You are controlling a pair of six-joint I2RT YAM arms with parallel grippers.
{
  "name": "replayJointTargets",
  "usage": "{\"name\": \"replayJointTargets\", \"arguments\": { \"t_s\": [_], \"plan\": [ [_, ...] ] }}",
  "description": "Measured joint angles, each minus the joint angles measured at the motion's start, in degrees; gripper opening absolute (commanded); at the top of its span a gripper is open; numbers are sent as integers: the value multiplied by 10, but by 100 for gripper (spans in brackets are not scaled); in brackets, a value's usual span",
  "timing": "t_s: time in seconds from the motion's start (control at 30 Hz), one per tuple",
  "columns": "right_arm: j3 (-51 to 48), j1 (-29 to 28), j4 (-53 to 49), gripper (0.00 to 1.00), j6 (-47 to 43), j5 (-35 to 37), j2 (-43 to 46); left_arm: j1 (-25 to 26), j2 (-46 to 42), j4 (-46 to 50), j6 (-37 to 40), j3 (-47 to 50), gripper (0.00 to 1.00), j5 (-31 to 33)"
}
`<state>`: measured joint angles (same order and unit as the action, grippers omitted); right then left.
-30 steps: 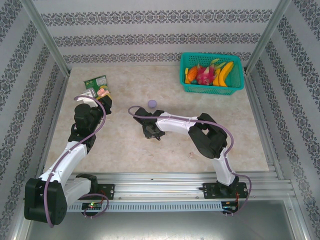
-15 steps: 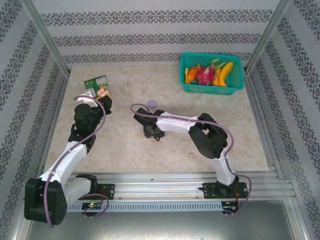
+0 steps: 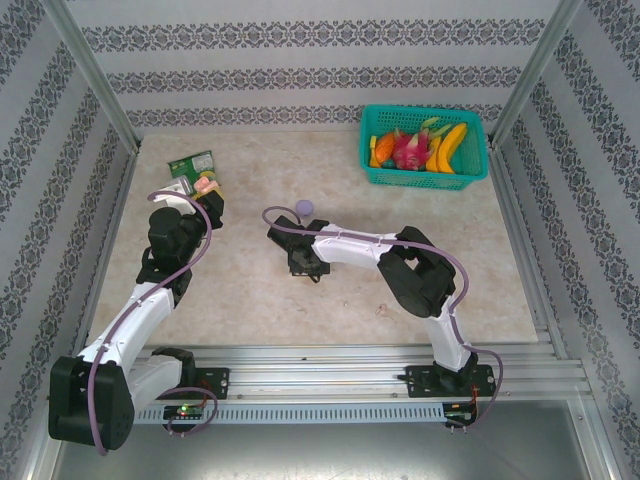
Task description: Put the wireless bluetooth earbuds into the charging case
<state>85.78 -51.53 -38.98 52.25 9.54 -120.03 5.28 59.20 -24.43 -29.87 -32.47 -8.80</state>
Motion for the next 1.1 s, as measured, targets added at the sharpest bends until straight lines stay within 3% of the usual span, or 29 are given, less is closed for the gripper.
{"name": "replayJointTargets", "arguments": {
  "t_s": [0.23,0.5,0.83,1.1],
  "plan": [
    [-40,0,3,22,2,0,41,0,-1,0,0,0,0,0],
    [-105,15,42,22,2,12,159,0,-6,-5,0,4,0,-16],
    [-181,58,103,23,-5,20,310,8,-9,-85,1,71,0,-115],
    [-196,102,161,24,-29,10,419,87,-11,-158,58,98,0,-174]
  ]
}}
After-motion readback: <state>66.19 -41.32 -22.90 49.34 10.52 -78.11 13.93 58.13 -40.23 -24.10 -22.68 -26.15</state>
